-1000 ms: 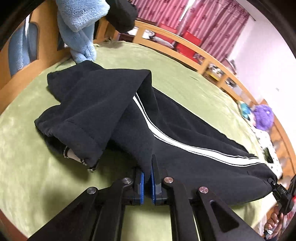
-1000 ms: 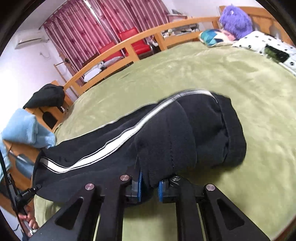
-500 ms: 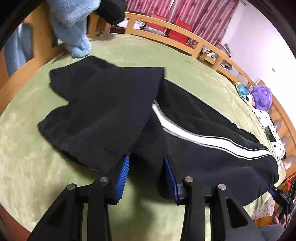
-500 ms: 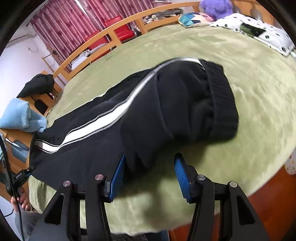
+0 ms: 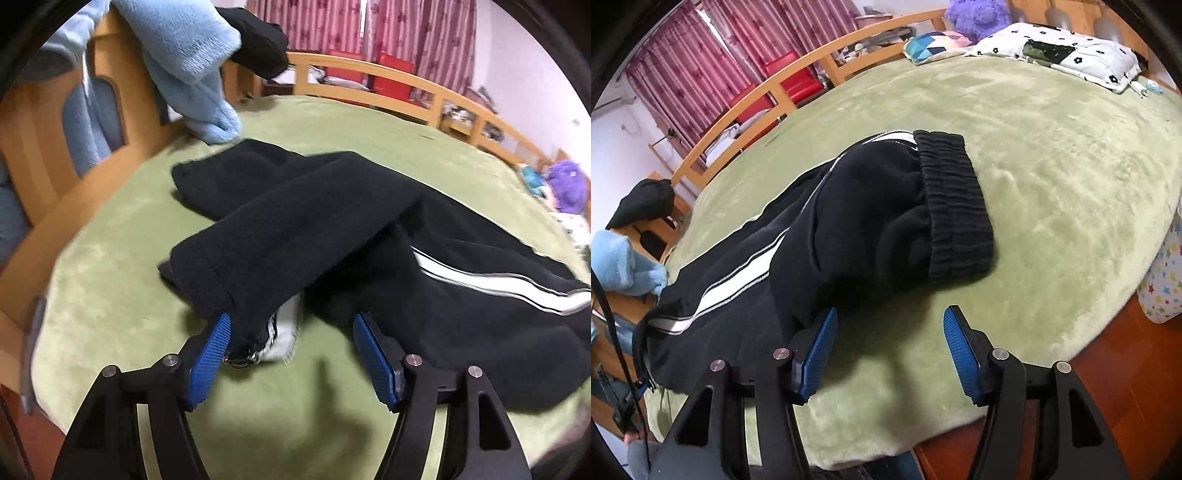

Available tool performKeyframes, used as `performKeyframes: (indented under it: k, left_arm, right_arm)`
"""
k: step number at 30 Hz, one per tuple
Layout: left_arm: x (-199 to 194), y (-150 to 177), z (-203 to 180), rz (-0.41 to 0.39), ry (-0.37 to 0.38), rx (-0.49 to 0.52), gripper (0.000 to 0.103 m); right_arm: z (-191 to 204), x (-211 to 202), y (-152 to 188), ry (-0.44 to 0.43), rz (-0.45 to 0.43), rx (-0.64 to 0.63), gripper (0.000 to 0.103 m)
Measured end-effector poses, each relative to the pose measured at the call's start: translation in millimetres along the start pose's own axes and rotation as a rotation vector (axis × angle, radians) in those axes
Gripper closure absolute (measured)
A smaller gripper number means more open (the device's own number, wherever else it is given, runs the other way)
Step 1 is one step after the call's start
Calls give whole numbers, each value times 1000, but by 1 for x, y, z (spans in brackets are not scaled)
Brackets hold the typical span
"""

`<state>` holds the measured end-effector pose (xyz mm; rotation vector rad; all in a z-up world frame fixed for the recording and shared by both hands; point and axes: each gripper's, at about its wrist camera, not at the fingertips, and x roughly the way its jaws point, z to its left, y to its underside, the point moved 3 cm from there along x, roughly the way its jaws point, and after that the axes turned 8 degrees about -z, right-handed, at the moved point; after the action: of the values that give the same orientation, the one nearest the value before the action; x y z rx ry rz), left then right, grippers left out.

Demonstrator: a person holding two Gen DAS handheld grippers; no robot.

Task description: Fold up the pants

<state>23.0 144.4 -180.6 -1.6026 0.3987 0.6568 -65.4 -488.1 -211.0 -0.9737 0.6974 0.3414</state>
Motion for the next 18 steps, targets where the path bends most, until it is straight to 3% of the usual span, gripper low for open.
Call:
performKeyframes:
  k: [4,5,6,7,9,12,18]
  left_arm:
    - [12,-27,17,-86,-158,-29,36]
    - [16,-34,22,-93,-175,-35,42]
    - [20,-40,27,-95,-160,-51,52]
    - [27,-46,31,-92,-97,-77,75]
    - [41,-55,34,-65,-14,-109,86]
    - [56,-76,31,-92,6,-91,89]
    - [92,-158,22,-179,4,-97,89]
  right_arm:
    - [2,7,-4,14,9,7,44]
    - [2,8,-6,17,11,11,44]
    - [3,8,-7,19,11,16,44]
    - [3,8,-9,20,9,22,44]
    - [4,8,-11,30,1,26,44]
    - [5,13,-14,49,-7,29,44]
    - [13,19,-30,84,-34,8,44]
